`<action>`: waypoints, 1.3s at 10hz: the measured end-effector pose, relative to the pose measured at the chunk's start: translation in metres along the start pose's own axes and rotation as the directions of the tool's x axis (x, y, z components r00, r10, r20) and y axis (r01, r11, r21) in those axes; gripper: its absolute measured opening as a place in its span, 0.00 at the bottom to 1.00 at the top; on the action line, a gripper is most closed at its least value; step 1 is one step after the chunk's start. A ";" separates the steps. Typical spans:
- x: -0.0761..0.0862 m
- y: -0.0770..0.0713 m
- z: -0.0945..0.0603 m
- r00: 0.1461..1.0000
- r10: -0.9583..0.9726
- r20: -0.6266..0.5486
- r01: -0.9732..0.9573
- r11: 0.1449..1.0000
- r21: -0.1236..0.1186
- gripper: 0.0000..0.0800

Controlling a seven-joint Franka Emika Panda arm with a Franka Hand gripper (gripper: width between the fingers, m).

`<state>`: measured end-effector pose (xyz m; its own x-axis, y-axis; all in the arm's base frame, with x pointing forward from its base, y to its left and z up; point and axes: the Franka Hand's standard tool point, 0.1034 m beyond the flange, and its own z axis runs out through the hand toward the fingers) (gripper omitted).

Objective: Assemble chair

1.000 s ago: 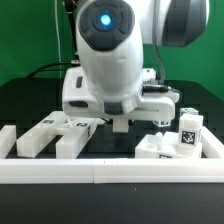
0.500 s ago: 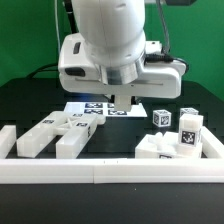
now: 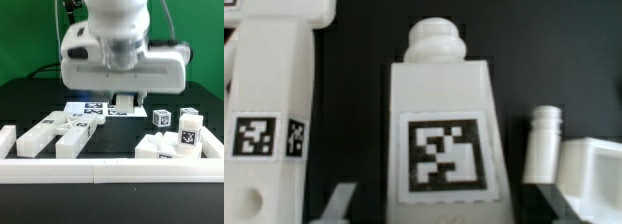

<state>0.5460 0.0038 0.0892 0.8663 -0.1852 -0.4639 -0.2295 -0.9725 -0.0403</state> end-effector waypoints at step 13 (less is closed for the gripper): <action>0.025 -0.011 -0.043 0.624 -0.091 -0.776 0.056 0.996 -0.072 0.36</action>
Offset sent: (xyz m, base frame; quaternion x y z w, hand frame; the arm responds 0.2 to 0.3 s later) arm 0.0000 0.0000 0.0000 0.0000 0.1938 0.0000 0.9810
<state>0.5893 0.0038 0.1155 0.9057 -0.1367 0.4014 -0.1480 -0.9890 -0.0028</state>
